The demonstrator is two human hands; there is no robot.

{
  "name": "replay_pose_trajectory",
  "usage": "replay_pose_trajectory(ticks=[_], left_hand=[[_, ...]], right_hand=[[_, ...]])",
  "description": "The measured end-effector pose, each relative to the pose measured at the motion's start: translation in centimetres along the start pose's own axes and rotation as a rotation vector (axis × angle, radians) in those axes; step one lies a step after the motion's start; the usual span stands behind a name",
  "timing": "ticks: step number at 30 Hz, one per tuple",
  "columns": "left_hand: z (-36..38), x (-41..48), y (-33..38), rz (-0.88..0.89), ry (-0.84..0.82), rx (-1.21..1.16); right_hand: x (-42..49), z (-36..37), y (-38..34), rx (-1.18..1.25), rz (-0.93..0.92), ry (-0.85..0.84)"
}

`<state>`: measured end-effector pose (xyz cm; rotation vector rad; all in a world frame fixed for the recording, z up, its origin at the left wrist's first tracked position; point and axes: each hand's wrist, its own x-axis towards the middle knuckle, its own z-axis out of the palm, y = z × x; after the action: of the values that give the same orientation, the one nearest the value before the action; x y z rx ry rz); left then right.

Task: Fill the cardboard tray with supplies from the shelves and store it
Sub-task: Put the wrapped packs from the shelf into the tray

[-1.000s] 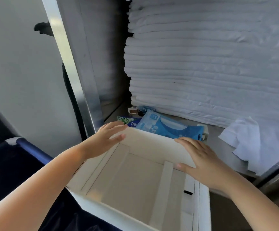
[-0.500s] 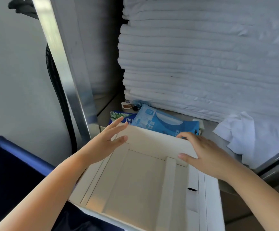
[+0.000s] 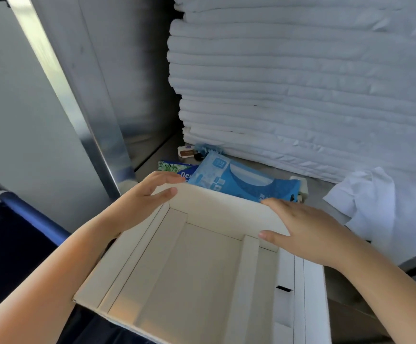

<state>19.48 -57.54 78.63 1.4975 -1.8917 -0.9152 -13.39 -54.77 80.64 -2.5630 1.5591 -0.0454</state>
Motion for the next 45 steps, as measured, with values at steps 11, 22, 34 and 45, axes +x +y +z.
replay_pose_trajectory(ticks=[11,22,34,45], left_hand=[[0.5,0.0,0.2,-0.007,-0.003,0.029],[0.9,0.2,0.2,-0.008,0.011,0.021],[1.0,0.1,0.0,0.003,0.008,-0.003],[0.9,0.2,0.2,-0.022,-0.004,-0.001]], right_hand=[[1.2,-1.0,0.4,0.187,-0.004,-0.008],[13.6,-2.3,0.1,0.293,-0.018,0.041],[16.4,1.5,2.1,0.210,-0.001,-0.263],[16.5,1.9,3.3,0.134,0.090,-0.281]])
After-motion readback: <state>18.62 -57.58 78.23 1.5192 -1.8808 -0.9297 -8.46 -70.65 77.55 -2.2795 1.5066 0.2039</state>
